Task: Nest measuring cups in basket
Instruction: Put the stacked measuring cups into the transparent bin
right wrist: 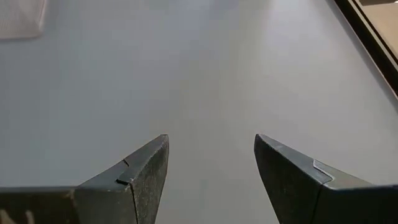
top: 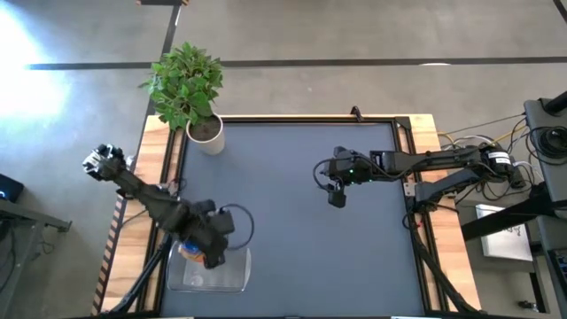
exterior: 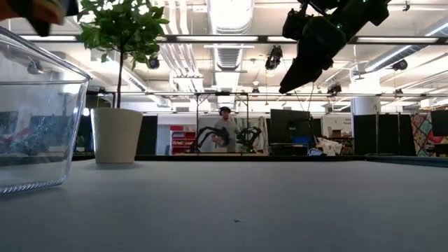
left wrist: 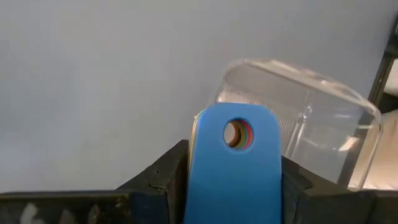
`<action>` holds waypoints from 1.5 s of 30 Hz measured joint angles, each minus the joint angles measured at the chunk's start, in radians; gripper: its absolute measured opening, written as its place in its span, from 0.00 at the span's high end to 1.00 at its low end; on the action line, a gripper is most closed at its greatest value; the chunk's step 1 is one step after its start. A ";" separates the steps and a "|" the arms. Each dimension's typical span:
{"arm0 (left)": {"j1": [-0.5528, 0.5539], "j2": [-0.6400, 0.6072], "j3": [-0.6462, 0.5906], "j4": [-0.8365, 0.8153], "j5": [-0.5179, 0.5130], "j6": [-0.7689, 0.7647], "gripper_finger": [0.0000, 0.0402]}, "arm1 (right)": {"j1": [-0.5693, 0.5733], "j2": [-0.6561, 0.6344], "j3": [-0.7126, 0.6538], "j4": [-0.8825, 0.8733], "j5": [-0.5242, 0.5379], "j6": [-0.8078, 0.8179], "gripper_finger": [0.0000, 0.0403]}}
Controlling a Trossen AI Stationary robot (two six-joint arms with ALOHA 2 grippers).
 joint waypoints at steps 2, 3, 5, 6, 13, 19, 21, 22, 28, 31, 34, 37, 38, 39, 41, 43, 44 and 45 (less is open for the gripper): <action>-0.043 0.023 0.000 0.000 -0.019 -0.042 0.68 | 0.000 0.000 0.000 -0.001 0.000 0.000 0.44; -0.063 0.036 0.000 0.001 -0.028 -0.061 0.68 | 0.000 0.000 0.000 -0.001 0.000 0.001 0.44; -0.092 0.067 0.000 0.005 -0.030 -0.093 0.68 | 0.000 0.000 0.000 -0.001 0.000 0.007 0.44; -0.106 0.084 0.000 0.011 -0.031 -0.100 0.68 | 0.000 0.000 0.000 -0.001 0.000 0.011 0.44; -0.156 0.220 0.000 0.043 -0.034 -0.064 0.68 | 0.000 0.000 0.000 -0.001 0.000 0.020 0.44; -0.167 0.260 -0.023 0.172 -0.028 0.009 0.68 | 0.000 0.000 0.000 -0.002 -0.001 0.026 0.44; -0.169 0.249 -0.063 0.212 -0.020 0.012 0.68 | 0.002 0.000 0.000 -0.002 -0.001 0.028 0.44; -0.169 0.242 -0.086 0.223 -0.016 0.003 0.68 | 0.003 0.000 0.000 -0.002 -0.001 0.032 0.44; -0.171 0.221 -0.195 0.299 0.015 -0.056 0.68 | 0.018 0.000 0.000 -0.003 -0.002 0.047 0.44; -0.171 0.219 -0.215 0.309 0.016 -0.078 0.69 | 0.020 0.000 0.000 -0.002 -0.002 0.050 0.44; -0.171 0.219 -0.221 0.307 0.015 -0.104 0.69 | 0.020 0.000 0.000 -0.002 -0.001 0.057 0.44; -0.171 0.219 -0.217 0.309 0.016 -0.117 0.58 | 0.020 0.000 0.000 -0.002 -0.001 0.060 0.44; -0.171 0.219 -0.214 0.312 0.016 -0.118 0.51 | 0.020 0.000 0.000 -0.003 -0.001 0.059 0.44; -0.171 0.218 -0.211 0.316 0.015 -0.118 0.44 | 0.020 0.000 0.000 -0.002 -0.001 0.060 0.44; -0.171 0.218 -0.201 0.314 0.016 -0.118 0.32 | 0.020 0.000 0.000 -0.002 -0.001 0.059 0.44; -0.171 0.218 -0.188 0.312 0.016 -0.118 0.24 | 0.020 0.000 0.000 -0.002 -0.001 0.060 0.44; -0.171 0.218 -0.179 0.305 0.016 -0.117 0.21 | 0.020 0.000 0.000 -0.002 -0.001 0.059 0.44; -0.171 0.218 -0.168 0.293 0.016 -0.111 0.20 | 0.020 0.000 0.000 -0.002 -0.001 0.059 0.44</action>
